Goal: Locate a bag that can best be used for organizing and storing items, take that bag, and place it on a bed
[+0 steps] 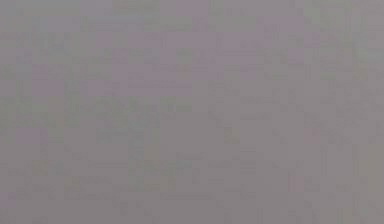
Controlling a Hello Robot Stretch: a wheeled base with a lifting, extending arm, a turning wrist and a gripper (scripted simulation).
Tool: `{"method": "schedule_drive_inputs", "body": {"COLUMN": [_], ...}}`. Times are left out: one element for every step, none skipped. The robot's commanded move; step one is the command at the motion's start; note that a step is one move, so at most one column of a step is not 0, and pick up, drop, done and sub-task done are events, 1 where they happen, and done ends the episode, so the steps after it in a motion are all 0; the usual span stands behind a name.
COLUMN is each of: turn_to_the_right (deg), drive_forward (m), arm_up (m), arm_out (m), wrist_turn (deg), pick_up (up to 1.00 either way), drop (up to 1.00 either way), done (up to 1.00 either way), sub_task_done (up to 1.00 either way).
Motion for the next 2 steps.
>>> {"method": "schedule_drive_inputs", "body": {"turn_to_the_right": [0.0, 0.0], "drive_forward": [0.0, 0.0], "arm_up": [0.0, 0.0], "arm_out": [0.0, 0.0], "wrist_turn": [45.0, 45.0], "pick_up": [0.0, 0.0], "drop": [0.0, 0.0], "done": [0.0, 0.0], "sub_task_done": [0.0, 0.0]}}
